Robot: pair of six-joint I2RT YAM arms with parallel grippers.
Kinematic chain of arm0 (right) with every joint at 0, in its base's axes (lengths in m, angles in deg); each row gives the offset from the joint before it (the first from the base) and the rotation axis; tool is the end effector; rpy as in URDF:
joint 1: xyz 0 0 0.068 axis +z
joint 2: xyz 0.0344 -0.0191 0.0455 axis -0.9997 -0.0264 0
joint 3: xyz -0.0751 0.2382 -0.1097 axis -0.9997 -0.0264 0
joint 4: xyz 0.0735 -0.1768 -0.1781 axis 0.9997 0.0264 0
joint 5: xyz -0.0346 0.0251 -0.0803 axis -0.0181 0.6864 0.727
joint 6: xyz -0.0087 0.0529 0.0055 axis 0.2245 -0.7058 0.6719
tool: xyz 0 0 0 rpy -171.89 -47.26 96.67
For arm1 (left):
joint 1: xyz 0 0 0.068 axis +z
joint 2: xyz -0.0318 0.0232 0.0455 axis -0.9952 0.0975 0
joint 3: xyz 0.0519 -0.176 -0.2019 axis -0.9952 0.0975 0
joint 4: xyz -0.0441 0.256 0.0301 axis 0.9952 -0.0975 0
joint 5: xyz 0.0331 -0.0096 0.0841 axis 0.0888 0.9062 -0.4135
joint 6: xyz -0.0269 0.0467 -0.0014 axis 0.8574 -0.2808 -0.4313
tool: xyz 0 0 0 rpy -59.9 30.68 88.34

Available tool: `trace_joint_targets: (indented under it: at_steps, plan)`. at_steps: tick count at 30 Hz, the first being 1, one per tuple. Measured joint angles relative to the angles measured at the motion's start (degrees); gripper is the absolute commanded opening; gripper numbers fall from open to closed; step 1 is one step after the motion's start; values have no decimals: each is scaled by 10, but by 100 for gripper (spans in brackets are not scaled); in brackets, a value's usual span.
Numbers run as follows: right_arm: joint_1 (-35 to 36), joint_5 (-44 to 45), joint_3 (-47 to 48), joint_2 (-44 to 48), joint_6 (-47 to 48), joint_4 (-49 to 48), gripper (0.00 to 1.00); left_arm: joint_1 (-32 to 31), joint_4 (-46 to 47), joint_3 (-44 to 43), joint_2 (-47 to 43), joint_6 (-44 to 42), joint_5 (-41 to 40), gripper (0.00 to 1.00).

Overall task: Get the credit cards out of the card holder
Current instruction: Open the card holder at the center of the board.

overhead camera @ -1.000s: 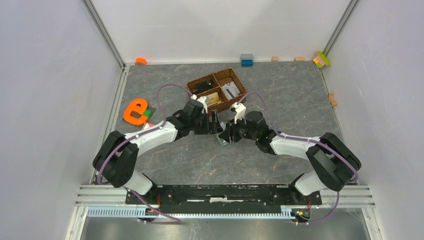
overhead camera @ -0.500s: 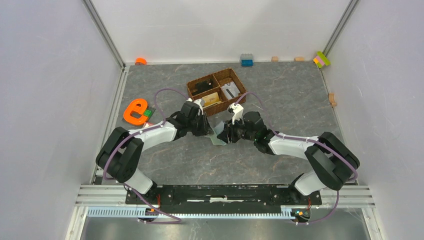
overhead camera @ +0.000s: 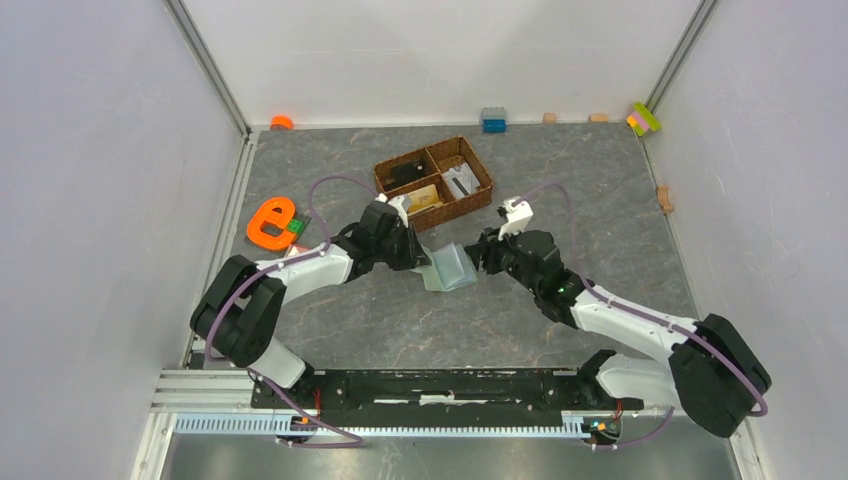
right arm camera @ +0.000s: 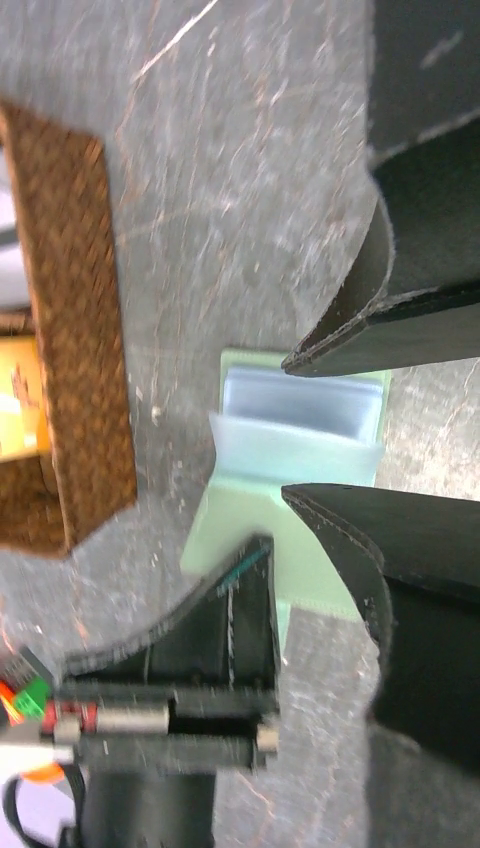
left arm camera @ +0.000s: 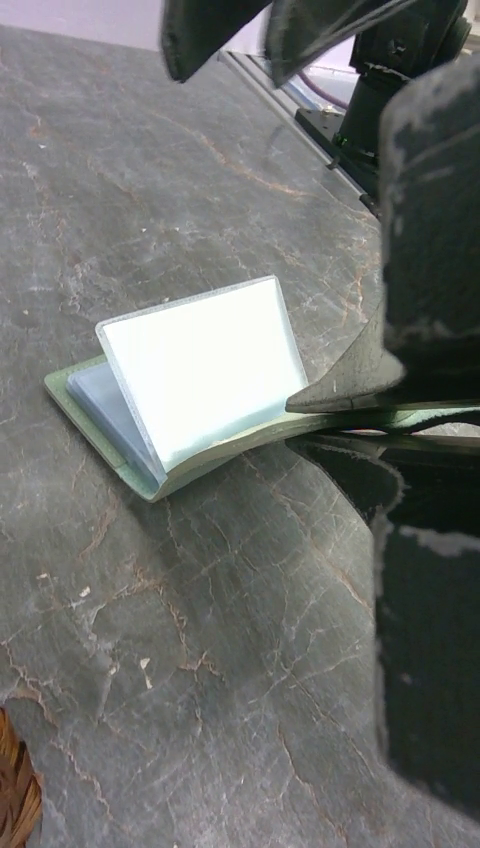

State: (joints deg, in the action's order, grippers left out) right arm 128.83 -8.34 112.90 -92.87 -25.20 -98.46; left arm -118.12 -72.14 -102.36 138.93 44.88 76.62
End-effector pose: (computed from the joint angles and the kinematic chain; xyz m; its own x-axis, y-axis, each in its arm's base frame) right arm 0.1961 0.1637 0.2186 -0.4424 0.1069 -0.8904 -0.4716 0.8168 0.3323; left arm 0.2559 -0.1817 0.1784 -0.8735 -0.1279 -0.4697 0.1998 0.7857 -0.5855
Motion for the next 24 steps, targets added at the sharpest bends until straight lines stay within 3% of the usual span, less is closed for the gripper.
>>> trace_joint_targets:
  at_steps: [9,15,24]
  plan:
    - [-37,72,-71,94,-28,3,61,0,21,41,-75,0,2,2]
    - [-37,114,-129,196,-29,-37,81,0,50,84,-176,-1,-25,2]
    - [-37,115,-169,212,-33,-78,86,-1,107,111,-219,0,-12,2]
